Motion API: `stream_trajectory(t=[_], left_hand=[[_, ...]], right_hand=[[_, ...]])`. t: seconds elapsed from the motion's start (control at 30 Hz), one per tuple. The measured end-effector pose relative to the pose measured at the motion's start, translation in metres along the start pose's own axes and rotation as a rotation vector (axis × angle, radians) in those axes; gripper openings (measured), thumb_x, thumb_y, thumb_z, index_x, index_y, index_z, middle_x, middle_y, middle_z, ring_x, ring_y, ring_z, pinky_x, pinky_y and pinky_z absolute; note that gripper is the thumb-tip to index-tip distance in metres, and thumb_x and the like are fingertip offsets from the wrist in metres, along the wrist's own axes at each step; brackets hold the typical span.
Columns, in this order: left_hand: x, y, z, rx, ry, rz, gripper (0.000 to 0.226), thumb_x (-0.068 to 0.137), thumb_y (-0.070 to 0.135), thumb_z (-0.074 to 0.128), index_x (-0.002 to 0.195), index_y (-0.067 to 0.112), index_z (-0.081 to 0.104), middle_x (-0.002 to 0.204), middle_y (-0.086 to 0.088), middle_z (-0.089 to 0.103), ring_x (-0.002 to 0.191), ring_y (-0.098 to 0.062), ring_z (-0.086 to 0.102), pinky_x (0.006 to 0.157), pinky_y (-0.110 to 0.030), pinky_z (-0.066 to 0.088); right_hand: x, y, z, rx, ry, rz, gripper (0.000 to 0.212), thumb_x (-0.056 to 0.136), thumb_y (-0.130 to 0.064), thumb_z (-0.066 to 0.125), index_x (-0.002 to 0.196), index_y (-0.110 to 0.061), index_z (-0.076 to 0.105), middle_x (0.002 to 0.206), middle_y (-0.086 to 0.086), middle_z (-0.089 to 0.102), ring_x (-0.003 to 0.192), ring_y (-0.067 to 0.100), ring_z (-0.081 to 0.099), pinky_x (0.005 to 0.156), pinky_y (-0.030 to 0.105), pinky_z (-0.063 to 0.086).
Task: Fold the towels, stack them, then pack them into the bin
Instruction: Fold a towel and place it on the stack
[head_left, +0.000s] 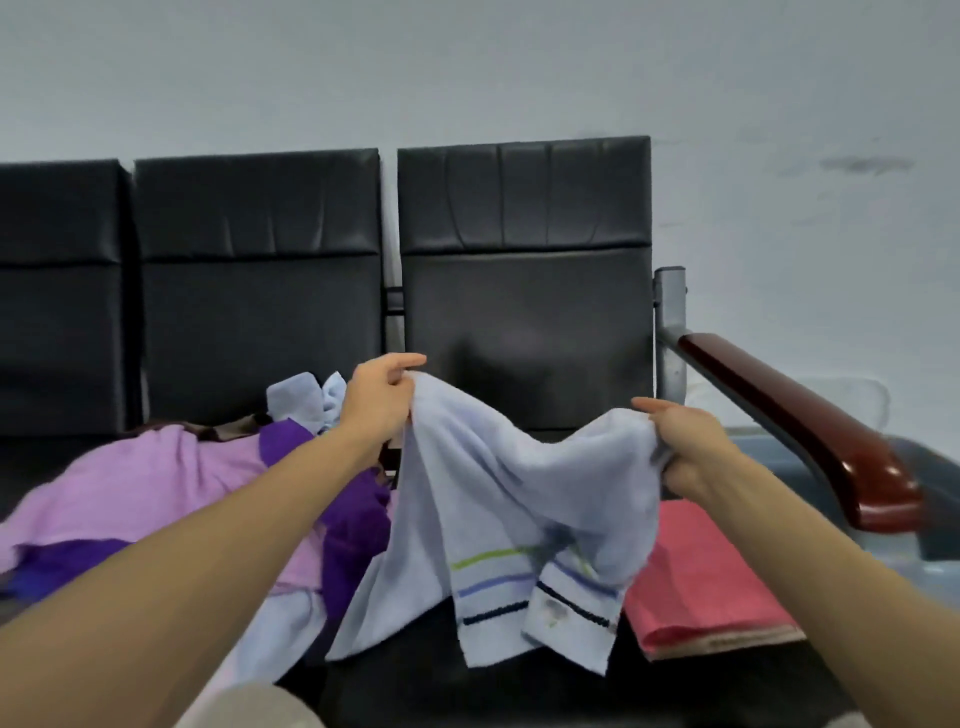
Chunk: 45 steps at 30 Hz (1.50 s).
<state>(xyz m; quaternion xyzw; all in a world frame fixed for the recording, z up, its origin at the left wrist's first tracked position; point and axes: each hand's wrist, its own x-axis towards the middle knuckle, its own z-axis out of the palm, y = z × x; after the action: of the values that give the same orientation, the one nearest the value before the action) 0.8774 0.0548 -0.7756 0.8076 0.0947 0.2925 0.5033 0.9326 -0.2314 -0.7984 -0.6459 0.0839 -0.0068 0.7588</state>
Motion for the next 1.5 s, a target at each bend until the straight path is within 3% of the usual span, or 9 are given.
stream_trajectory(t=[0.27, 0.4, 0.53, 0.83, 1.0, 1.1, 1.2, 1.33, 1.5], left_hand=[[0.005, 0.082, -0.07, -0.091, 0.16, -0.041, 0.039, 0.09, 0.0, 0.044, 0.119, 0.013, 0.066, 0.111, 0.004, 0.06, 0.1, -0.011, 0.053, 0.081, -0.019, 0.04], [0.01, 0.103, -0.095, -0.194, 0.203, -0.105, 0.026, 0.09, 0.006, 0.054, 0.108, 0.016, 0.071, 0.119, -0.004, 0.064, 0.113, -0.023, 0.056, 0.103, -0.039, 0.045], [0.009, 0.117, -0.114, -0.318, 0.267, -0.185, 0.016, 0.085, 0.017, 0.068, 0.101, 0.017, 0.072, 0.113, -0.004, 0.065, 0.108, -0.024, 0.058, 0.102, -0.042, 0.046], [0.007, 0.119, -0.136, -0.334, 0.226, -0.219, 0.034, 0.087, -0.009, 0.054, 0.113, 0.008, 0.068, 0.118, -0.012, 0.061, 0.109, -0.027, 0.058, 0.091, -0.035, 0.051], [0.004, 0.115, -0.145, -0.368, 0.166, -0.228, 0.035, 0.08, -0.01, 0.066, 0.113, 0.002, 0.066, 0.115, -0.016, 0.064, 0.107, -0.028, 0.061, 0.097, -0.038, 0.05], [0.0, 0.111, -0.146, -0.036, 0.098, -0.09, 0.033, 0.085, 0.0, 0.067, 0.117, 0.006, 0.065, 0.121, -0.011, 0.061, 0.118, -0.028, 0.054, 0.106, -0.039, 0.042], [-0.007, 0.113, -0.142, 0.334, 0.059, 0.077, 0.024, 0.094, 0.011, 0.058, 0.116, 0.008, 0.068, 0.123, -0.008, 0.061, 0.12, -0.025, 0.052, 0.093, -0.03, 0.04], [-0.006, 0.117, -0.139, 0.506, 0.08, 0.162, 0.022, 0.097, 0.015, 0.053, 0.106, 0.004, 0.07, 0.117, -0.013, 0.063, 0.104, -0.027, 0.059, 0.082, -0.032, 0.043], [-0.004, 0.123, -0.142, 0.63, 0.047, 0.27, 0.022, 0.097, 0.016, 0.054, 0.109, 0.003, 0.067, 0.109, -0.012, 0.066, 0.089, -0.02, 0.057, 0.077, -0.029, 0.041]], right_hand=[[-0.039, -0.092, 0.011, -0.39, 0.087, -0.534, 0.036, 0.087, -0.008, 0.048, 0.114, -0.023, 0.066, 0.109, -0.004, 0.062, 0.106, 0.015, 0.055, 0.091, 0.026, 0.044], [-0.051, -0.131, 0.01, -0.342, 0.046, -0.641, 0.023, 0.081, -0.016, 0.068, 0.103, -0.024, 0.071, 0.104, -0.001, 0.068, 0.098, 0.016, 0.062, 0.088, 0.029, 0.05], [-0.057, -0.161, 0.01, -0.258, 0.073, -0.652, 0.014, 0.075, -0.017, 0.076, 0.077, -0.03, 0.071, 0.096, 0.001, 0.07, 0.096, 0.021, 0.065, 0.089, 0.041, 0.056], [-0.067, -0.182, 0.015, -0.597, 0.067, -0.757, 0.023, 0.095, -0.009, 0.047, 0.093, -0.02, 0.068, 0.1, 0.005, 0.061, 0.092, 0.023, 0.055, 0.084, 0.04, 0.054], [-0.074, -0.186, 0.019, -0.861, -0.106, -0.649, 0.032, 0.098, -0.009, 0.036, 0.091, -0.011, 0.068, 0.105, 0.007, 0.058, 0.086, 0.019, 0.05, 0.067, 0.028, 0.044], [-0.085, -0.19, 0.016, -0.802, -0.436, -0.42, 0.028, 0.096, -0.031, 0.054, 0.092, -0.01, 0.07, 0.1, 0.007, 0.066, 0.081, 0.017, 0.061, 0.071, 0.025, 0.048], [-0.088, -0.191, 0.017, -1.082, -0.605, -0.427, 0.012, 0.079, -0.029, 0.076, 0.084, -0.019, 0.073, 0.086, -0.003, 0.071, 0.083, 0.014, 0.065, 0.074, 0.021, 0.047], [-0.073, -0.183, 0.029, -1.539, -0.236, -0.806, 0.016, 0.083, -0.028, 0.07, 0.072, -0.018, 0.068, 0.071, -0.002, 0.057, 0.079, 0.018, 0.052, 0.066, 0.025, 0.039], [-0.07, -0.181, 0.029, -1.416, -0.017, -0.918, 0.004, 0.085, -0.023, 0.068, 0.083, -0.021, 0.07, 0.089, 0.007, 0.064, 0.082, 0.026, 0.056, 0.073, 0.032, 0.046]])
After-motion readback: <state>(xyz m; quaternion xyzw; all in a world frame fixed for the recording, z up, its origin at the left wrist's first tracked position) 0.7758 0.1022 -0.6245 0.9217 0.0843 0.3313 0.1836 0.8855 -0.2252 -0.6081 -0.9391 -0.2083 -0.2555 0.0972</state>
